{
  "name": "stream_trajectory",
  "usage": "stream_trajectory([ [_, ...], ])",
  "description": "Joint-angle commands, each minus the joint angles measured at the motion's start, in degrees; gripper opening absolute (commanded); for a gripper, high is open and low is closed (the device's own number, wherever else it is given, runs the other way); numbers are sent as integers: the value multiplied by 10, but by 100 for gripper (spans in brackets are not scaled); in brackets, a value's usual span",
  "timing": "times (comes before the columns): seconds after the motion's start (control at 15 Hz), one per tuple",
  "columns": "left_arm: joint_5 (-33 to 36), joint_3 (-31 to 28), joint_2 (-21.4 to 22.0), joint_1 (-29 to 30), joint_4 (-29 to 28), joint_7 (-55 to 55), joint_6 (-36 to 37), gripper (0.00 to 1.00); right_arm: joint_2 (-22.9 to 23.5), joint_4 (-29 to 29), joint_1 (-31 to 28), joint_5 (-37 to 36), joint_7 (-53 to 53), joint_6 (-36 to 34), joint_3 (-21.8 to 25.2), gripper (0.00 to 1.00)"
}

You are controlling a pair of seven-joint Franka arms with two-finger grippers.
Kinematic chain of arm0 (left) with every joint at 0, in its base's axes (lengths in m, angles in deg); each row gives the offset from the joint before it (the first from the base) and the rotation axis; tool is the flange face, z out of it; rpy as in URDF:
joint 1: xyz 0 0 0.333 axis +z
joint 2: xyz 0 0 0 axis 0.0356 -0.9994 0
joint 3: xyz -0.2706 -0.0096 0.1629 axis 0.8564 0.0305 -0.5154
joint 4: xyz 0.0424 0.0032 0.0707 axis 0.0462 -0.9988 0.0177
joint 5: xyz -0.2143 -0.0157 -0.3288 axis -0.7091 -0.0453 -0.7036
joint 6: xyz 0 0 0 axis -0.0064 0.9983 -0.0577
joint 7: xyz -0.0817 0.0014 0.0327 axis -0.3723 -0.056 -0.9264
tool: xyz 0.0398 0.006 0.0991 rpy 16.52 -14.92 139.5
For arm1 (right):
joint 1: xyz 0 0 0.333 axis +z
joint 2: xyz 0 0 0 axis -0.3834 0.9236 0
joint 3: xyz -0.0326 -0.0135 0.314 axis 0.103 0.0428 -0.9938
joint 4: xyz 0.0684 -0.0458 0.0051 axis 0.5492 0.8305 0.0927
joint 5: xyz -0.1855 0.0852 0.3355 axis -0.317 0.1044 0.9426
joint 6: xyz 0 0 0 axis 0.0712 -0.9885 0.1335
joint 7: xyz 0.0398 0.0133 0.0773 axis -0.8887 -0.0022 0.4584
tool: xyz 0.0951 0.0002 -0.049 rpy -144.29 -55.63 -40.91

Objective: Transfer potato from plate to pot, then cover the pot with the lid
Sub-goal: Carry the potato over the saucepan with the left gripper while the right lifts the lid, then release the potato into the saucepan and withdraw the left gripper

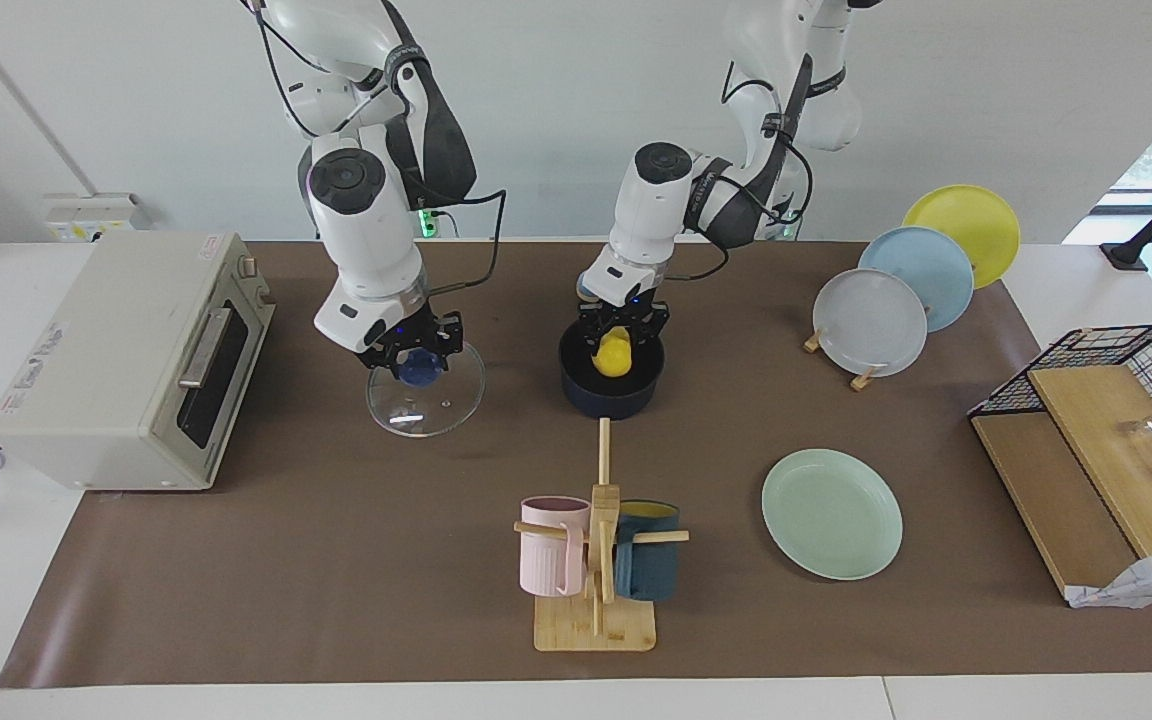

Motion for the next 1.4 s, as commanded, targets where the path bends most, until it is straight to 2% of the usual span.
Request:
stream_trajectory([
  [0.0,7,-12,-3,-18,-20,12,-31,0,6,-23,-4,25,-15,-13,-7,0],
  [0.47,25,-12,-15,-27,-20,14,-34,0,10,-23,-2,23,-16,-7,-10,0],
  [0.53,27,-12,-16,-27,-20,13,-33,17,11,-23,7,22,-17,-7,-10,0],
  [0.6,27,-12,-16,-27,-19,13,-32,70,11,-23,13,19,-17,-6,-10,0],
  [0.67,27,-12,-16,-27,-18,13,-32,100,11,-23,14,17,-18,-6,-10,0],
  [0.87,27,-12,-17,-26,-11,12,-27,100,10,-24,15,17,-18,-6,-10,0],
  [1.0,27,-12,-8,-21,7,10,4,100,11,-27,23,23,-19,-6,-10,0],
  [1.07,27,-15,2,-17,33,3,48,100,11,-32,25,23,-30,-7,-10,0],
  [1.33,18,-15,50,59,165,-66,269,100,18,-39,60,16,-83,9,-10,0],
])
